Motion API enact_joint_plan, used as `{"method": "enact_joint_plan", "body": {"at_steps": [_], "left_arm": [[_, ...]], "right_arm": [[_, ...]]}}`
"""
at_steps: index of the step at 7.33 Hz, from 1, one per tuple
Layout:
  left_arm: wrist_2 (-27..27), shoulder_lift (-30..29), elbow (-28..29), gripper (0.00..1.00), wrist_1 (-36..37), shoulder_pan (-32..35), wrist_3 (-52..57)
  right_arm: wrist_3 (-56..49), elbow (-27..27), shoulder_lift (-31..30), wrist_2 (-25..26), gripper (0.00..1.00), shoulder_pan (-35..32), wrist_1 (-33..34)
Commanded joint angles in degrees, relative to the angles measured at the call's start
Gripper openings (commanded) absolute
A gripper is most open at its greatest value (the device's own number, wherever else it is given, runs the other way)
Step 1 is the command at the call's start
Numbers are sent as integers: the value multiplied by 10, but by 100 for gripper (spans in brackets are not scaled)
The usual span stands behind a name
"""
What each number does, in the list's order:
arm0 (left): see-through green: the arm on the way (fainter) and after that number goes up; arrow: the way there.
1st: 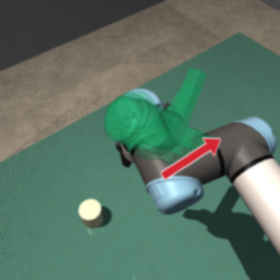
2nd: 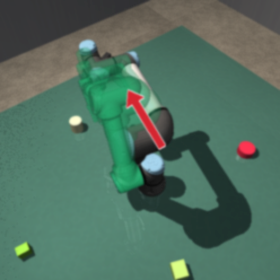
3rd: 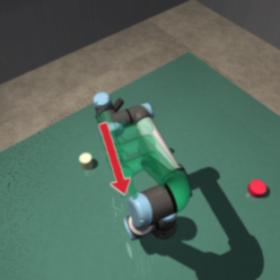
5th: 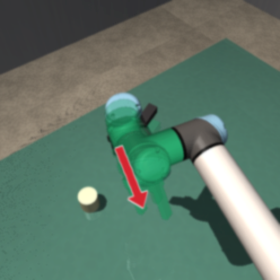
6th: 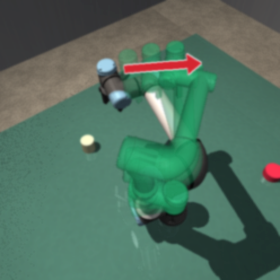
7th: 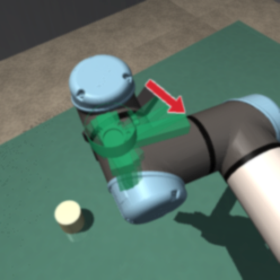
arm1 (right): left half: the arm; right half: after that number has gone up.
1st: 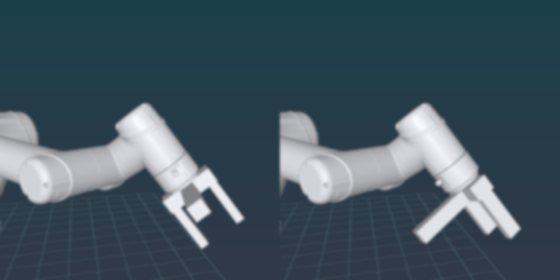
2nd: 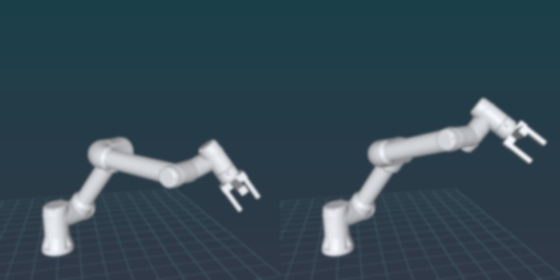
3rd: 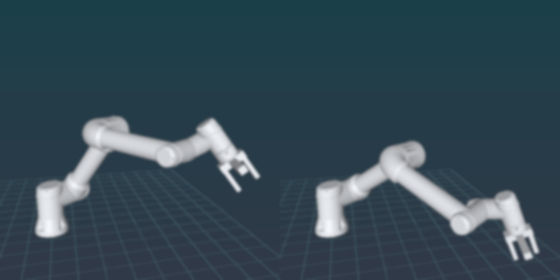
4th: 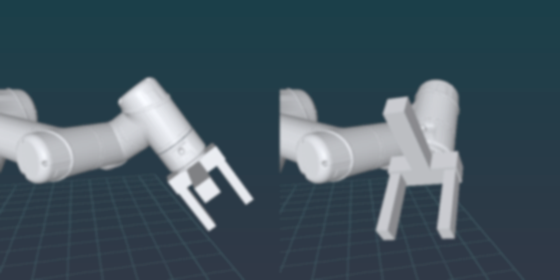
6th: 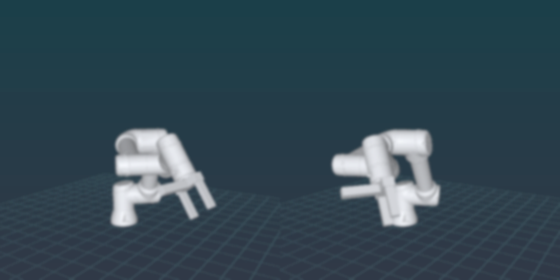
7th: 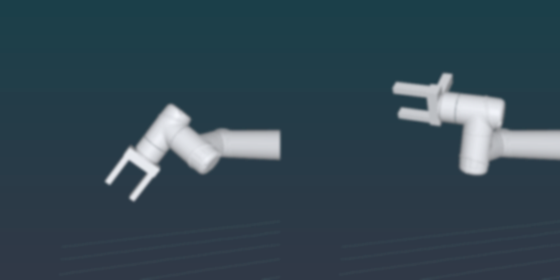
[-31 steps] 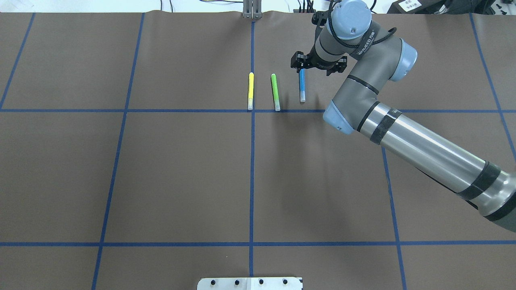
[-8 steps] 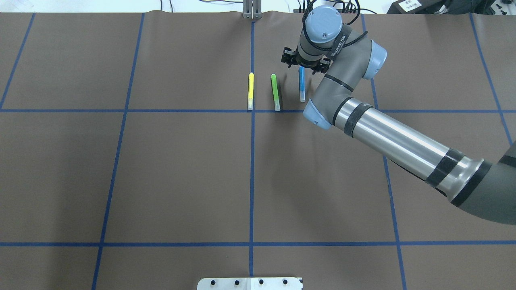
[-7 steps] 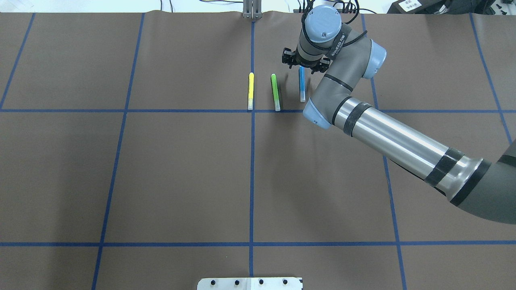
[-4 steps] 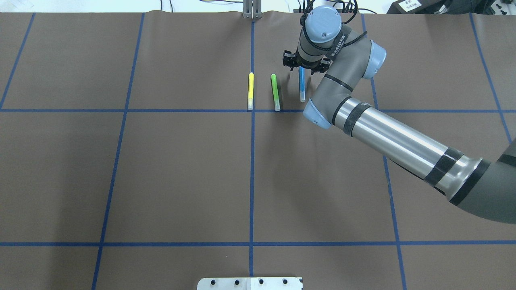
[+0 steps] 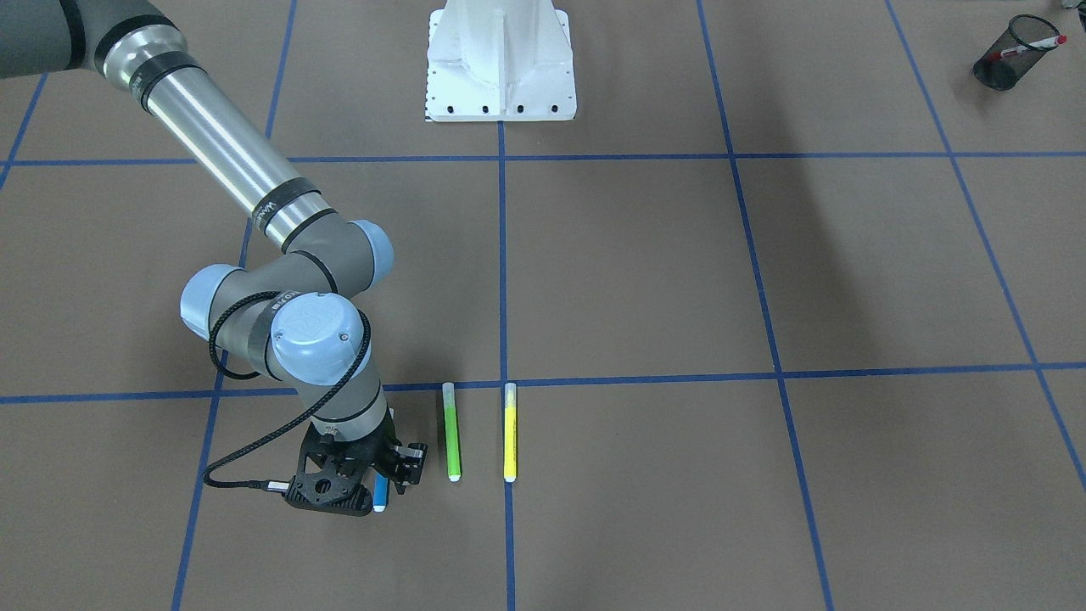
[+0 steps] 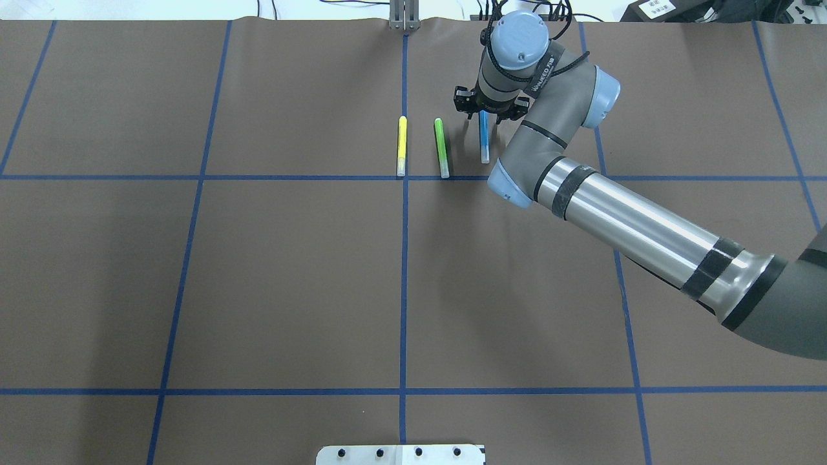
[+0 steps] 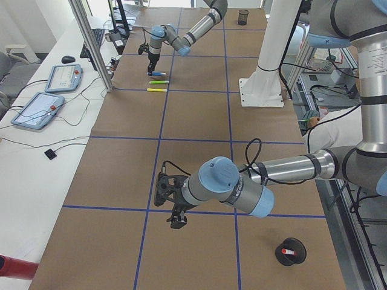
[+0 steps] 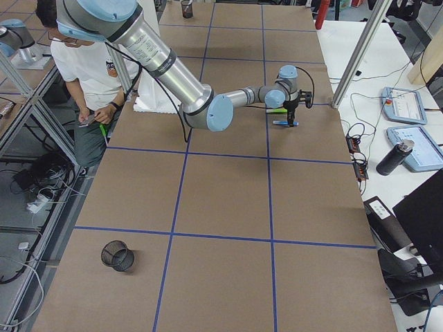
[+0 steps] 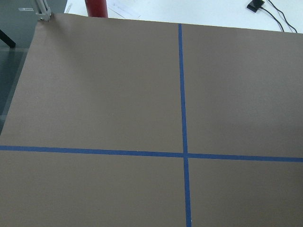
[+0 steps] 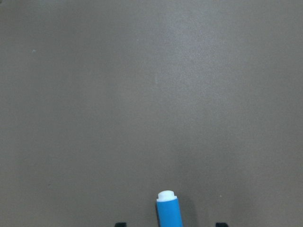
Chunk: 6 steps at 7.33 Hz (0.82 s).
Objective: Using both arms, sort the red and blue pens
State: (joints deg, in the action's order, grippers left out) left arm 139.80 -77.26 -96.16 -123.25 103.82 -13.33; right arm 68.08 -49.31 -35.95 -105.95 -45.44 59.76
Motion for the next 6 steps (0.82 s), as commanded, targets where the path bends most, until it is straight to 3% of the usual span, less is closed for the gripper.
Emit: {"method": "enact_joint_plan", "body": {"at_steps": [1,2,3,4,6], "left_arm": [[0,-2,-1,100,3,0,-1],[0,-2,-1,100,3,0,0],[1,-2,-1,100,3,0,0],[3,-3,-1,100,3,0,-1],[4,-9,0,100,6,0,-2]], "right_arm": [[-8,2,-3,-5,59,0,0],[-8,3,-3,-8,52,0,0],[-8,3,-3,-12,20,0,0],[-9,4,-3,-12,0,1,0],[-10,4,0,-22,0,-3,0]]}}
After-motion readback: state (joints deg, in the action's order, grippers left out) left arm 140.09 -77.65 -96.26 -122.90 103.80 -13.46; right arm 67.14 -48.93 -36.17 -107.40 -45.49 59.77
